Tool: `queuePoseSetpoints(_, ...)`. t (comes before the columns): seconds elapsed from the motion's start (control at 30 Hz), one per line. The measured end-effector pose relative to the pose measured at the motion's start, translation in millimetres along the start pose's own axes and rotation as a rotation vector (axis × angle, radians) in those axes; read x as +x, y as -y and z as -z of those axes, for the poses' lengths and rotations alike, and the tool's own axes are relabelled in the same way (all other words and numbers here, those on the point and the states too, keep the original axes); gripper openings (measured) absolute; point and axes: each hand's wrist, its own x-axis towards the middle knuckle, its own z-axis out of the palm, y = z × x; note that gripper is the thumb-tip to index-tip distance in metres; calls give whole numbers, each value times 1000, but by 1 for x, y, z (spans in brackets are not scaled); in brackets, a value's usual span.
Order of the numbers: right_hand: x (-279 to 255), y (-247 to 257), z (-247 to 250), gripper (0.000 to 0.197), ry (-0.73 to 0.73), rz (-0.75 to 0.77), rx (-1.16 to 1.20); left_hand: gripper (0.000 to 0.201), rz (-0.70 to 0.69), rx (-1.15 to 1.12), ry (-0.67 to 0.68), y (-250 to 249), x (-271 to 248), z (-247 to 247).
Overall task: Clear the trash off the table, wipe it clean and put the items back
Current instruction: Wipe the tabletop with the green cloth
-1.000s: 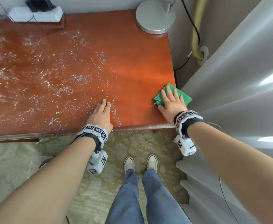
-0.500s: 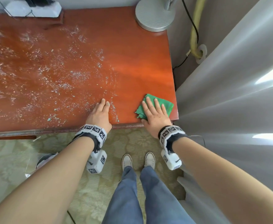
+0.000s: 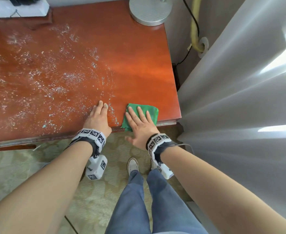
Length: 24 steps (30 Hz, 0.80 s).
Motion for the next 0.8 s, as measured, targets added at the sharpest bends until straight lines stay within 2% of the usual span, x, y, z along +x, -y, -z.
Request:
queuePoseSetpoints(0.07,-2,-13,1,88,-33,-4,19,91,-4,2,6,1,0,1)
queuePoseSetpoints(0.1,-5,-25,2,86,-70,-51,51,91,-8,4,7,2,0,1)
queuePoseSetpoints(0.23,-23,-79,6,82,-227,-376,192,90,-11,-2,-3,1,-2,3)
queuePoseSetpoints(0.3,-22,-85,8,81,-223,-455,246,91,-11,-2,-3,1,-4,3)
queuePoseSetpoints(0.4,-8,-67,13,83,-211,-529,276,92,-17,-2,6,2,-5,4)
queuePoseSetpoints(0.47,4,-42,15,84,-183,-438,225,93,-16,-4,18,3,-5,5)
queuePoseSetpoints(0.57,17,10,12,84,-41,-130,79,91,-33,-13,29,6,-4,8)
queuePoseSetpoints(0.63,21,33,7,83,34,8,23,88,-59,-14,28,10,-4,10)
queuePoseSetpoints(0.7,24,28,7,80,29,42,24,84,-89,-3,2,17,-3,15)
queuePoseSetpoints(0.8,21,-13,18,75,-75,-109,97,80,-110,-12,-12,27,-4,21)
